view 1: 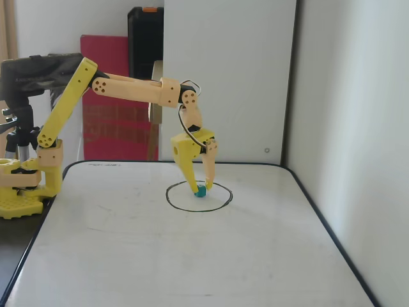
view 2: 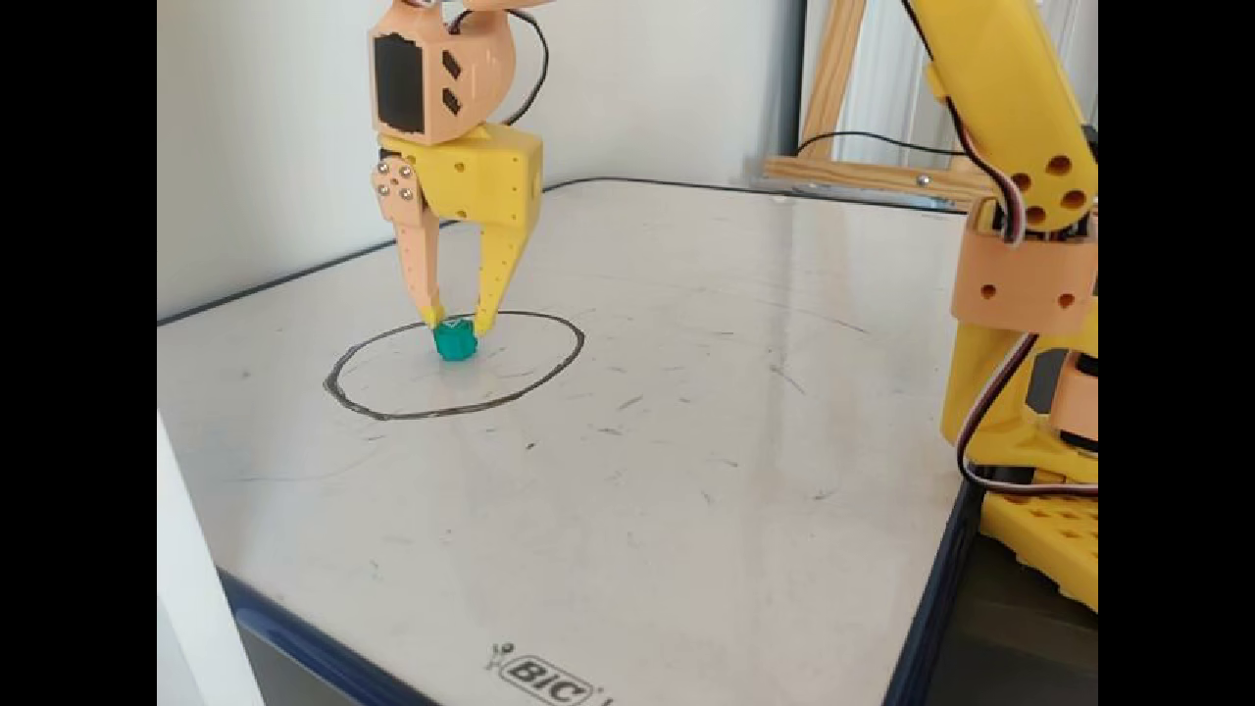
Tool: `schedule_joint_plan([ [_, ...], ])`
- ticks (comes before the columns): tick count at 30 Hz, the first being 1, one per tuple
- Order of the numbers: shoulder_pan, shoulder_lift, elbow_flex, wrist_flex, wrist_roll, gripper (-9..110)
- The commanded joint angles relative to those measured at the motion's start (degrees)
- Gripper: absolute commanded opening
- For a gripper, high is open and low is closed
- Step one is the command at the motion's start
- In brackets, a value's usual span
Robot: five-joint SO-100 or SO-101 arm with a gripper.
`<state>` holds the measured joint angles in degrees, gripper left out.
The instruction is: Grasp a green cube and put it in the black circle
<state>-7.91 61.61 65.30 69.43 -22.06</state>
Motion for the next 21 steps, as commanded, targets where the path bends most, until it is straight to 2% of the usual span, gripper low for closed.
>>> schedule_joint_plan([
  [1, -0.26, 1.23, -0.18, 0.18, -0.26, 12],
  [9, -0.18, 12.66, -0.18, 5.01, 1.93, 16],
  [16, 5.8, 40.08, 4.48, 8.09, 8.09, 3],
  [21, 11.25, 61.0, 21.53, 5.01, 14.85, 0],
])
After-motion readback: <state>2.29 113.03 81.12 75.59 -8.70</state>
